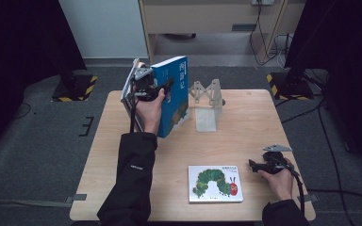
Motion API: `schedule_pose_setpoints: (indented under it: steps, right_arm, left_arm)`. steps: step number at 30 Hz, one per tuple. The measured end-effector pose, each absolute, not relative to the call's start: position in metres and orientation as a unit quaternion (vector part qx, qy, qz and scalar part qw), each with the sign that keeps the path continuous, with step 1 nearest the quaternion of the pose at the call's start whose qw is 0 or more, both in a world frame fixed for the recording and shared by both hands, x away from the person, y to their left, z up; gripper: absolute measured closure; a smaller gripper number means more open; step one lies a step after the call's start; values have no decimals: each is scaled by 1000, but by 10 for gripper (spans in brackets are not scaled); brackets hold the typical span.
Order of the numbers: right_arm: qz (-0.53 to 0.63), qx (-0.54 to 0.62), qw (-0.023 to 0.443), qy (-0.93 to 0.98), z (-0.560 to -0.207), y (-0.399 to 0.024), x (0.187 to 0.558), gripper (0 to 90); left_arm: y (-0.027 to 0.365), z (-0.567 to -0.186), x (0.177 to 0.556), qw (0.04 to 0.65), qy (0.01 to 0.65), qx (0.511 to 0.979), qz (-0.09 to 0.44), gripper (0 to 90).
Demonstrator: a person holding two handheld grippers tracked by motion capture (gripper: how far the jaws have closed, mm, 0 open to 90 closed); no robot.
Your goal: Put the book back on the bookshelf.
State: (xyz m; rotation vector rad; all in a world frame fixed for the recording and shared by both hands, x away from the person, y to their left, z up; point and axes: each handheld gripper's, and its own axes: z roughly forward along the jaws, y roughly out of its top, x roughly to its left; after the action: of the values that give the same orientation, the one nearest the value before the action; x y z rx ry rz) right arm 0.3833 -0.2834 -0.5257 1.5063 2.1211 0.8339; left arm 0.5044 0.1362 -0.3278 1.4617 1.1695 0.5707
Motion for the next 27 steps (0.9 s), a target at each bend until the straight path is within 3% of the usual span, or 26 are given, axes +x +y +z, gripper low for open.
schedule_pose_setpoints:
  steps: [11,27]
  right_arm:
    - [301,533,205,764,-526,-283,383,257]
    - [300,528,210,766,-527,-283,382,263]
  left_arm:
    - [132,-352,523,555,511,608,249,601]
    - [118,-382,529,545,506,625,239,596]
